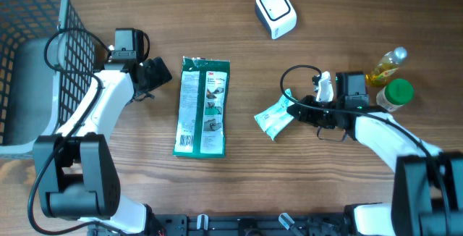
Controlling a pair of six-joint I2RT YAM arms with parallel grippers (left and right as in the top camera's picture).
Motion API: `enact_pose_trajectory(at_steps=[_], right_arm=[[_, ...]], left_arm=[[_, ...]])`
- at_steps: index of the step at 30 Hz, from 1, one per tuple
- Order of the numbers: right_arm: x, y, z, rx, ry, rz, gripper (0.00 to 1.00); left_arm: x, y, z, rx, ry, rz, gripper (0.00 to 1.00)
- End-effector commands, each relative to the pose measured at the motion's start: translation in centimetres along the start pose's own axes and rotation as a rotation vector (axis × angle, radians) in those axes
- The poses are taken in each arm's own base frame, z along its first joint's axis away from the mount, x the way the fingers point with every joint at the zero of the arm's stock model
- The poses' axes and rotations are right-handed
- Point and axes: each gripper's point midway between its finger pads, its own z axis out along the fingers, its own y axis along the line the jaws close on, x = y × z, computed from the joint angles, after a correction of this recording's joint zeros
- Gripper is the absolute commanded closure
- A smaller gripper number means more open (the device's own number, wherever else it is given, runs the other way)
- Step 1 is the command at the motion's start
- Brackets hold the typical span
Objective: Scan the item barcode
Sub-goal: 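Lift the pouch with the right gripper and carry it toward the scanner, then hold the pouch barcode in front of the white scanner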
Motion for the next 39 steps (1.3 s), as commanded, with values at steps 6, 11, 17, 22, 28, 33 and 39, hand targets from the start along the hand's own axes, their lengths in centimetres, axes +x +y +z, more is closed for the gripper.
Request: enact_pose_trajectory(at_steps=[6, 11, 17, 22, 28, 33, 39], right_arm=[[-3.8, 6.6, -6.7, -0.039, -0.155, -0.188, 0.96], [-5.0, 9.6, -10.4, -0.006, -0.142, -0.275, 0.96], [-9.2, 12.6, -16.9, 0.185, -0.201, -0.386, 0.96], [-13.0, 14.7, -20.4, 0.288, -0.263, -0.497, 0.96], [-17.6, 15.4, -18.2, 0.436, -0.35, -0.668, 0.96], [-21.3, 16.2, -14.5, 0.633, -0.439, -0.778, 0.96], [-24.6, 17.1, -9.4, 0.836, -0.509, -0.94, 0.96]], left_arm=[[-0.4, 0.5, -0.4, -0.013, -0.023, -0.002, 0.0], [-0.4, 0.5, -0.4, -0.013, -0.023, -0.002, 0.0], [-0.4, 0.5, -0.4, -0.013, -0.023, -0.002, 0.0], [-0.4, 0.5, -0.4, -0.013, -0.023, -0.002, 0.0], [-0.4, 0.5, -0.4, -0.013, -0.023, -0.002, 0.0], [-0.4, 0.5, -0.4, -0.013, -0.023, -0.002, 0.0], [-0.4, 0.5, -0.4, -0.013, -0.023, -0.002, 0.0]])
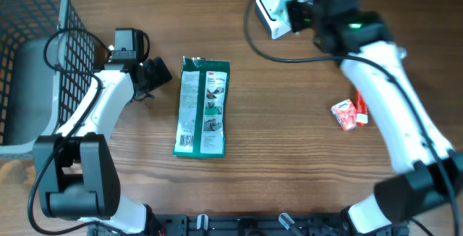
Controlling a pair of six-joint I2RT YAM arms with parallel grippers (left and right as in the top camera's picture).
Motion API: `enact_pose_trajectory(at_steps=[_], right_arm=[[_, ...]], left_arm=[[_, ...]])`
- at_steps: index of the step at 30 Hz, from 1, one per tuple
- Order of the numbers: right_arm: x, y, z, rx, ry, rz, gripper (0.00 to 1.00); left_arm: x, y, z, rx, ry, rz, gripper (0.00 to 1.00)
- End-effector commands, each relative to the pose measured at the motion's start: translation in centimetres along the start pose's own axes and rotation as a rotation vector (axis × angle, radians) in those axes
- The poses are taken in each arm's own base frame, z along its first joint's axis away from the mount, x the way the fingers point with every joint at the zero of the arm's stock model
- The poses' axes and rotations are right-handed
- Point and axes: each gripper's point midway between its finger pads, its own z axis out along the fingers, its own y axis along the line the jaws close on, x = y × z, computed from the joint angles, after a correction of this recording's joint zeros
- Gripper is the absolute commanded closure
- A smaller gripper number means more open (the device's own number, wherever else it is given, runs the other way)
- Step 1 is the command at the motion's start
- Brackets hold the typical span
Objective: Scan the item barcode
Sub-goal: 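Hold the pouch barcode in front of the white scanner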
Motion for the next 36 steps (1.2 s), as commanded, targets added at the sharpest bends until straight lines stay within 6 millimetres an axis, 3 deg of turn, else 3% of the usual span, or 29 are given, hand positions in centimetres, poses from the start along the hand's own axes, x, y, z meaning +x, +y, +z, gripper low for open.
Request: enact_pose_trajectory(at_steps=[1, 9, 23, 36], right_arm=[[-0.5, -0.8, 3.0, 0.219, 0.013, -0.167, 0.96], [0.3, -0.8, 9.4, 0.415, 0.009, -0.253, 0.96], [0.6, -1.1, 14.0, 0.578, -0.027, -0.376, 0.96], [2.0, 5.4, 15.5, 0.371, -0.045, -0.335, 0.96]], left_arm=[[-0.4, 0.4, -0.4, -0.012, -0.023, -0.002, 0.0], [-0.4, 0.4, -0.4, -0.012, -0.023, -0.002, 0.0], [-0.4, 0.4, -0.4, -0.012, -0.023, -0.002, 0.0], [-0.4, 0.4, -0.4, -0.012, -0.023, -0.002, 0.0]])
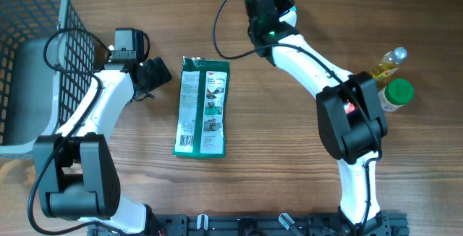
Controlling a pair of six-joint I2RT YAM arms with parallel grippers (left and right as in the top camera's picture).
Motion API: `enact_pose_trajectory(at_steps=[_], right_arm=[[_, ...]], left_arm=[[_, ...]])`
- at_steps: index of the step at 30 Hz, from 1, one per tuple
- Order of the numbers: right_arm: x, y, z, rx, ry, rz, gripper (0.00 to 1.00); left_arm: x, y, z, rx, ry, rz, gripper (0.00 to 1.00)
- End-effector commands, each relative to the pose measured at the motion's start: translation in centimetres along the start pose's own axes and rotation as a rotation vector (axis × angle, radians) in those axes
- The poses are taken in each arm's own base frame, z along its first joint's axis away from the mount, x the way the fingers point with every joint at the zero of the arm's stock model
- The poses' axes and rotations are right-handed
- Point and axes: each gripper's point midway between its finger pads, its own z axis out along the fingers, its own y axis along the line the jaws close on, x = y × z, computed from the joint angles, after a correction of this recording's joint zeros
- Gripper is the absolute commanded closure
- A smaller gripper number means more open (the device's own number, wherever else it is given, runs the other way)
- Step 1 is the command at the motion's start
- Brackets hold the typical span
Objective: Scan the item barcode
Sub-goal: 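Hold the pouch barcode in front of the white scanner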
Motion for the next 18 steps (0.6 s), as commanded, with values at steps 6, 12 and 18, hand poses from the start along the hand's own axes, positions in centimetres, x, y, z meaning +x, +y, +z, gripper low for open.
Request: enact_pose_trajectory(at_steps=[6, 12, 18], right_arm=[[0.8, 4.8, -1.1, -0.191, 0.029, 0.042, 0.96], [0.6, 6.9, -1.6, -0.308, 0.007, 0.024, 0.96], [0.5, 4.5, -1.6, -0.226, 0.021, 0.039, 0.96]], left_arm=[[-0.4, 0.4, -0.4, -0.013, -0.022, -0.002, 0.0], [-0.4, 0.4, -0.4, -0.013, -0.022, -0.002, 0.0], [-0.4, 0.4, -0.4, -0.013, -0.022, -0.002, 0.0]])
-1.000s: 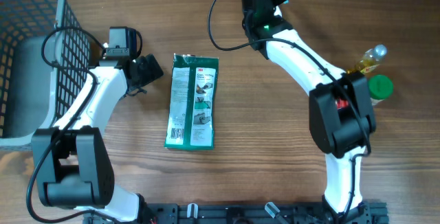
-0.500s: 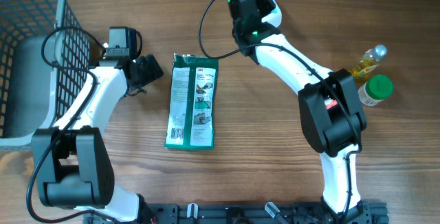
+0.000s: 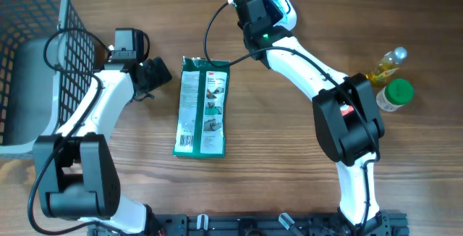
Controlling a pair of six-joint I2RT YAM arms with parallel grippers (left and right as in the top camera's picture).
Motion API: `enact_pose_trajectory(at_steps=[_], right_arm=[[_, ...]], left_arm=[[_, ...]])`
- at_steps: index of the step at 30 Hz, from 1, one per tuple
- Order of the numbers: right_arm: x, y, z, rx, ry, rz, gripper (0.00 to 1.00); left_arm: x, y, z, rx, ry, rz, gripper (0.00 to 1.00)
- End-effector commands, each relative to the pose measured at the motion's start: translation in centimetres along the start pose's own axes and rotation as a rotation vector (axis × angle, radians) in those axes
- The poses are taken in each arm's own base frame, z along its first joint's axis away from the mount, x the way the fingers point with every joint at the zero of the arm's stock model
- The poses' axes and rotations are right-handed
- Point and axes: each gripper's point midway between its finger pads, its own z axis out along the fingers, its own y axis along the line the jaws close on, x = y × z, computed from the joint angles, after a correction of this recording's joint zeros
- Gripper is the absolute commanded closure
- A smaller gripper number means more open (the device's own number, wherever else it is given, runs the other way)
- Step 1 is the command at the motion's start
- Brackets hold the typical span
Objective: Scan the item barcode
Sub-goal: 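Hold the pouch barcode in front of the white scanner, then carry the pouch back down and set it right of the glove pack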
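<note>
My right arm reaches across to the table's far middle. Its gripper sits just left of the white barcode scanner (image 3: pixel 283 10), which its wrist partly covers. A white corner of the small packet sticks out at the gripper's tip; the fingers themselves are hidden under the wrist. The left gripper (image 3: pixel 155 73) rests open on the table left of the green 3M package (image 3: pixel 202 106), holding nothing.
A wire basket (image 3: pixel 29 19) fills the far left. A yellow oil bottle (image 3: pixel 387 66) and a green-lidded jar (image 3: pixel 396 93) stand at the right. The right arm's elbow (image 3: pixel 347 113) hangs over the table's right middle.
The right gripper has shifted a little left and nearer, from over the scanner to its left side. More of the scanner's white face now shows. The left arm has not moved.
The right gripper first held a small teal-and-white packet low at the table's right middle. Then it was up at the far edge beside the scanner, baring a red packet on the table. Then it covered the scanner, and now it sits just left of it.
</note>
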Motion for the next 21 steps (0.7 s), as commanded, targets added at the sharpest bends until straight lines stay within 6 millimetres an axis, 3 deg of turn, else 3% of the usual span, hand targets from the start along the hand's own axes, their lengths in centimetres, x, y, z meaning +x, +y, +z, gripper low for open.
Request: enact_pose_trajectory(at_steps=[1, 4, 7, 9, 11, 15, 17, 19, 21], right_arm=[[-1.2, -1.3, -1.0, 0.008, -0.028, 0.054, 0.96], [-3.2, -4.3, -3.7, 0.036, -0.08, 0.092, 0.96], [-4.8, -8.2, -7.8, 0.054, -0.119, 0.146, 0.96], [-4.5, -9.9, -10.1, 0.048, -0.106, 0.191, 0.96], [-3.5, -10.3, -11.9, -0.01, -0.075, 0.233, 0.96], [-0.7, -6.5, -15.1, -0.325, 0.018, 0.267, 0.96], [1.8, -2.8, -17.2, -0.578, 0.118, 0.28, 0.96], [4.0, -0.3, -19.0, -0.763, 0.213, 0.286, 0.96], [7.5, 1.9, -20.9, -0.909, 0.366, 0.3, 0.96]], left_arm=[[-0.4, 0.4, -0.4, -0.013, -0.022, -0.002, 0.0], [-0.4, 0.4, -0.4, -0.013, -0.022, -0.002, 0.0], [-0.4, 0.4, -0.4, -0.013, -0.022, -0.002, 0.0], [-0.4, 0.4, -0.4, -0.013, -0.022, -0.002, 0.0], [-0.4, 0.4, -0.4, -0.013, -0.022, -0.002, 0.0], [-0.4, 0.4, -0.4, -0.013, -0.022, -0.002, 0.0], [-0.4, 0.4, -0.4, -0.013, -0.022, -0.002, 0.0], [-0.4, 0.4, -0.4, -0.013, -0.022, -0.002, 0.0], [-0.4, 0.4, -0.4, -0.013, -0.022, -0.002, 0.0]])
